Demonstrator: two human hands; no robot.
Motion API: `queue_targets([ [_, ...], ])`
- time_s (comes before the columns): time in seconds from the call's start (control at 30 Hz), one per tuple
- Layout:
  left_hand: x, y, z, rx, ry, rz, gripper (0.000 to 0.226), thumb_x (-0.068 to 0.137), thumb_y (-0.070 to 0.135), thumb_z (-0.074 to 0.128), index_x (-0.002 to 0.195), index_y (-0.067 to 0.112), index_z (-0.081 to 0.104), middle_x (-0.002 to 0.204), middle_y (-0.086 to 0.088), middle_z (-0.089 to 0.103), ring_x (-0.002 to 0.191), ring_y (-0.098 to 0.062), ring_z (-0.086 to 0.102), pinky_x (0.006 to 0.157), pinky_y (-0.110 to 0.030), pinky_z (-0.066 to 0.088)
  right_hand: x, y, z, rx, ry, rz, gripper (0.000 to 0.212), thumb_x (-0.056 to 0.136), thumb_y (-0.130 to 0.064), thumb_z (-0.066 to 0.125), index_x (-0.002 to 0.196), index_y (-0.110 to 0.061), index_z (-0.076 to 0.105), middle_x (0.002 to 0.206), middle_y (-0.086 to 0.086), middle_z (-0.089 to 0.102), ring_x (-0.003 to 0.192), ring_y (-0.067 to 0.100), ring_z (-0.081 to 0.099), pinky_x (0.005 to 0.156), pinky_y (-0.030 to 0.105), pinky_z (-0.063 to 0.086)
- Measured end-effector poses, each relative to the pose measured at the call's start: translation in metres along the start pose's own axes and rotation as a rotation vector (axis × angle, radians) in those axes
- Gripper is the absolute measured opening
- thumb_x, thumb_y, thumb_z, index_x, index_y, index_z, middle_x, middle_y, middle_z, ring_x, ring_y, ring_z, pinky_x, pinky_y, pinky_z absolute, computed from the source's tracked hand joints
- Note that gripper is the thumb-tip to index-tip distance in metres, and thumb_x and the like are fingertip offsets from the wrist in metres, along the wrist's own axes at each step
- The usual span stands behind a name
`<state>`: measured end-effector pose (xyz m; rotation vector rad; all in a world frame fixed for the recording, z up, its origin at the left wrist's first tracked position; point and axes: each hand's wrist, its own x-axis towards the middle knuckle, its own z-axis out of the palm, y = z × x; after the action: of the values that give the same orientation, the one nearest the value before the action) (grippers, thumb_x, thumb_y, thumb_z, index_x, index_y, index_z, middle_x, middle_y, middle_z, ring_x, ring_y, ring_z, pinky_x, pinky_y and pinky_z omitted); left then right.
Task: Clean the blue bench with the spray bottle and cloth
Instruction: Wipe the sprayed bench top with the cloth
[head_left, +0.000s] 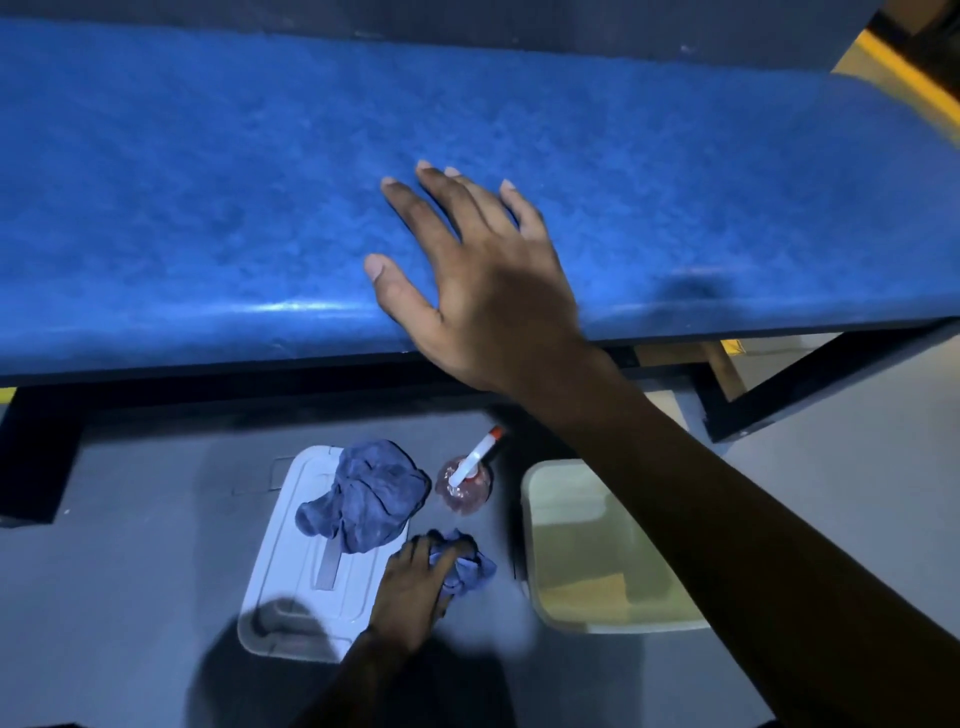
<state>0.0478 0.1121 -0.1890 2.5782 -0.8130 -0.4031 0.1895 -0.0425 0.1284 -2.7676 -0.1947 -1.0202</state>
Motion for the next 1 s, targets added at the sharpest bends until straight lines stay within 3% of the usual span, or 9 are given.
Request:
queue_targets([
  [0.13,-0.015,0.016,-0.052,-0.303,0.174,-0.148,0.052,0.077,0.042,0.066,0.128,0.041,0.057,0.119,0.009,0.059,0.109,-0.017,0.065,0.086,-0.024,0.05,-0.001,0.002,-0.004,0.01,0.004,-0.027,0.059,0.099,-0.056,0.04,0.14,-0.019,0.058,0.147,0.008,0.055,0.139,0.021,0.049,0.116,0.048,0.03],
  [0.3,-0.039,0.054,-0.177,-0.503,0.634,-0.217,0.054,0.07,0.021,0.083,0.112,0.048,0.062,0.112,0.018,0.067,0.103,-0.002,0.067,0.085,-0.012,0.046,0.001,0.002,-0.013,-0.015,-0.123,-0.033,0.061,0.1,-0.057,0.036,0.146,-0.02,0.051,0.154,0.007,0.048,0.143,0.021,0.042,0.12,0.049,0.025],
  [0.4,-0.055,0.076,-0.272,-0.64,0.872,-0.097,0.051,0.069,0.03,0.076,0.115,0.049,0.062,0.115,0.01,0.07,0.107,-0.006,0.068,0.093,-0.02,0.049,0.004,0.0,-0.019,-0.04,-0.232,-0.016,0.065,0.099,-0.059,0.032,0.15,-0.022,0.044,0.158,0.006,0.042,0.147,0.021,0.036,0.121,0.049,0.022],
  [0.5,-0.047,0.075,-0.357,-0.56,1.014,-0.002,0.052,0.077,0.02,0.076,0.119,0.044,0.056,0.122,0.023,0.064,0.117,0.005,0.059,0.102,-0.012,0.041,0.007,-0.003,-0.024,-0.044,-0.319,0.001,0.069,0.097,-0.061,0.027,0.153,-0.024,0.039,0.161,0.005,0.037,0.149,0.02,0.031,0.122,0.05,0.02],
  [0.6,-0.02,0.057,-0.419,-0.422,1.005,-0.027,0.053,0.088,0.02,0.077,0.129,0.039,0.049,0.131,0.015,0.054,0.124,0.009,0.051,0.105,-0.011,0.036,0.012,-0.007,-0.03,-0.044,-0.409,0.027,0.073,0.094,-0.063,0.021,0.155,-0.025,0.033,0.164,0.003,0.03,0.152,0.02,0.025,0.124,0.051,0.015],
  [0.67,0.001,0.043,-0.442,-0.379,0.967,-0.104,0.047,0.089,0.035,0.075,0.129,0.037,0.051,0.135,0.01,0.045,0.111,0.018,0.05,0.101,-0.01,0.037,0.02,-0.016,-0.032,-0.037,-0.434,0.04,0.075,0.092,-0.064,0.02,0.155,-0.025,0.032,0.165,0.003,0.028,0.153,0.02,0.022,0.125,0.052,0.011],
  [0.77,0.042,0.029,-0.46,-0.335,0.894,-0.157,0.043,0.091,0.049,0.07,0.13,0.041,0.053,0.14,0.006,0.042,0.106,0.001,0.055,0.104,-0.026,0.042,0.034,-0.032,-0.026,-0.018,-0.426,0.052,0.078,0.091,-0.066,0.021,0.154,-0.022,0.035,0.164,0.006,0.028,0.153,0.021,0.022,0.124,0.054,0.009],
  [0.9,0.103,0.026,-0.46,-0.296,0.663,0.016,0.064,0.093,0.055,0.063,0.149,0.034,0.041,0.151,-0.006,0.044,0.138,-0.014,0.044,0.116,-0.032,0.034,0.061,-0.032,-0.023,-0.045,-0.536,0.135,0.08,0.094,-0.068,0.023,0.158,-0.019,0.024,0.169,0.005,0.014,0.156,0.02,0.009,0.125,0.053,0.001],
  [1.0,0.139,0.039,-0.446,-0.019,0.424,0.11,0.062,0.088,0.055,0.048,0.144,0.029,0.053,0.156,-0.012,0.047,0.152,-0.027,0.034,0.123,-0.043,0.03,0.064,-0.017,-0.024,-0.068,-0.609,0.189,0.087,0.092,-0.072,0.026,0.159,-0.018,0.018,0.169,0.005,0.009,0.156,0.019,0.003,0.125,0.052,0.0],
])
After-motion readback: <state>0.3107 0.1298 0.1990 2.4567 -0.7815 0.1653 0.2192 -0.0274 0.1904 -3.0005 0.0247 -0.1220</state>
